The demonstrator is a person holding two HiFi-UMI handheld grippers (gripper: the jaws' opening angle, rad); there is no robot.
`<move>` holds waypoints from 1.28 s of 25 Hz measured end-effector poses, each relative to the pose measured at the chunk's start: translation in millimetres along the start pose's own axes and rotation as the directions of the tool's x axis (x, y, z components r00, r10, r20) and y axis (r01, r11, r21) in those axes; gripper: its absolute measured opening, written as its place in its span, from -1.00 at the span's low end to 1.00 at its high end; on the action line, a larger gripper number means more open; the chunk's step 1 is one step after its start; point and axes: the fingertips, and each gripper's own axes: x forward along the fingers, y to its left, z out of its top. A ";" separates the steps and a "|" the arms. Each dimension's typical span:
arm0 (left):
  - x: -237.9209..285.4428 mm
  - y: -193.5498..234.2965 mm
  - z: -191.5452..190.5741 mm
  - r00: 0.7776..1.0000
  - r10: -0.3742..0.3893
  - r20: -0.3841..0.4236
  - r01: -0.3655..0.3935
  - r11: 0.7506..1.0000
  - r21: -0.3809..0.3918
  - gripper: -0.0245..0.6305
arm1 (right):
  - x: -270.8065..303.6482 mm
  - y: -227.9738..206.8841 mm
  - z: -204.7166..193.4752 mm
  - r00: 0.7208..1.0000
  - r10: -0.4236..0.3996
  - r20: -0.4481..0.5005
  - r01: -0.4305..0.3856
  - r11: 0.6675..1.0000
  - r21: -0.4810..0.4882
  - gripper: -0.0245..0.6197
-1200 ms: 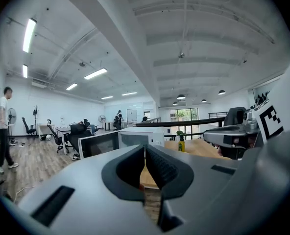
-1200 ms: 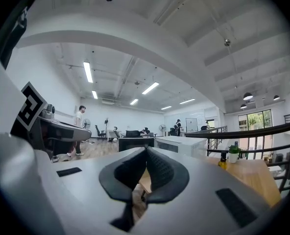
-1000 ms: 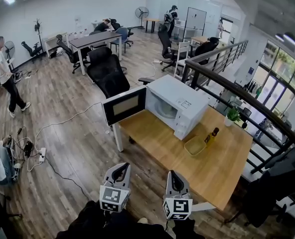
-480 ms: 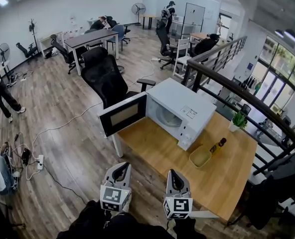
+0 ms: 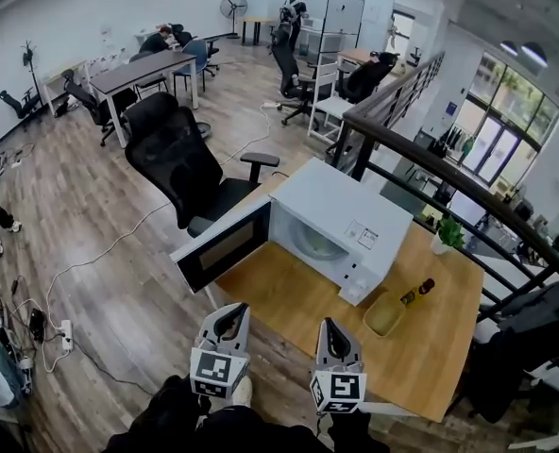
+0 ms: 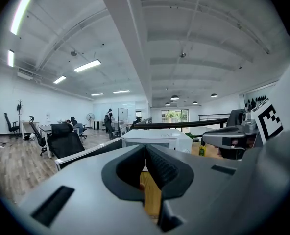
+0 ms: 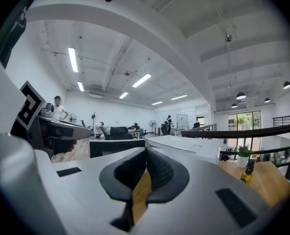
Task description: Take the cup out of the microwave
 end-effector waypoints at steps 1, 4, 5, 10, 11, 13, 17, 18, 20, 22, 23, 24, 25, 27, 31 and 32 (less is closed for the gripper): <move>8.1 7.1 1.0 1.000 -0.014 0.000 0.014 1.000 0.001 -0.84 | 9.4 1.7 1.4 1.000 -0.010 -0.002 0.010 1.000 -0.001 -0.88; 29.9 24.8 4.1 0.998 -0.058 0.000 0.058 0.998 0.007 -0.84 | 33.6 4.9 3.7 0.999 -0.045 -0.008 0.045 0.999 -0.001 -0.88; 36.8 30.0 4.2 0.997 -0.072 -0.001 0.072 0.997 0.010 -0.84 | 40.8 5.1 3.5 0.998 -0.058 -0.009 0.058 0.998 0.000 -0.88; 72.1 52.2 -0.4 0.991 -0.131 -0.003 0.131 0.991 0.017 -0.84 | 71.6 2.8 -2.7 0.993 -0.120 -0.020 0.120 0.993 0.007 -0.88; 78.7 55.5 -1.4 0.990 -0.141 -0.004 0.141 0.990 0.019 -0.84 | 76.7 1.8 -4.8 0.991 -0.130 -0.023 0.131 0.991 0.008 -0.88; 91.1 60.2 -2.7 0.987 -0.158 -0.009 0.158 0.987 0.019 -0.84 | 85.7 -0.7 -9.6 0.989 -0.148 -0.030 0.149 0.989 0.010 -0.88; 115.3 65.1 -9.0 0.983 -0.185 -0.009 0.185 0.983 0.018 -0.84 | 104.3 -7.4 -17.5 0.985 -0.168 -0.044 0.169 0.985 0.015 -0.88; 121.4 66.1 -9.6 0.982 -0.190 -0.013 0.190 0.982 0.018 -0.84 | 109.7 -9.7 -19.4 0.984 -0.172 -0.048 0.173 0.985 0.017 -0.88; 133.8 70.0 -11.4 0.981 -0.195 -0.027 0.195 0.981 0.019 -0.84 | 122.1 -13.9 -23.0 0.983 -0.176 -0.056 0.177 0.984 0.024 -0.88; 147.5 73.8 -12.7 0.980 -0.195 -0.043 0.196 0.980 0.020 -0.84 | 136.0 -19.0 -27.3 0.982 -0.175 -0.066 0.178 0.984 0.032 -0.88; 154.8 75.2 -13.8 0.979 -0.196 -0.049 0.197 0.980 0.020 -0.84 | 143.1 -22.4 -30.2 0.982 -0.174 -0.073 0.177 0.984 0.036 -0.88; 162.6 76.3 -15.6 0.979 -0.197 -0.055 0.198 0.980 0.019 -0.84 | 150.4 -26.3 -33.4 0.982 -0.174 -0.078 0.177 0.983 0.040 -0.88; 170.8 77.5 -17.8 0.979 -0.197 -0.061 0.198 0.980 0.018 -0.84 | 158.3 -30.9 -36.7 0.981 -0.174 -0.083 0.178 0.983 0.042 -0.88; 189.7 79.0 -22.0 0.978 -0.195 -0.073 0.197 0.980 0.016 -0.84 | 175.7 -42.1 -43.1 0.981 -0.173 -0.092 0.177 0.983 0.044 -0.88; 233.4 74.6 -23.4 0.977 -0.192 -0.098 0.193 0.981 0.006 -0.84 | 212.3 -72.9 -50.8 0.980 -0.165 -0.114 0.172 0.984 0.053 -0.88; 243.7 72.9 -24.6 0.976 -0.191 -0.106 0.192 0.981 0.002 -0.84 | 220.2 -79.8 -53.2 0.979 -0.162 -0.122 0.169 0.984 0.056 -0.88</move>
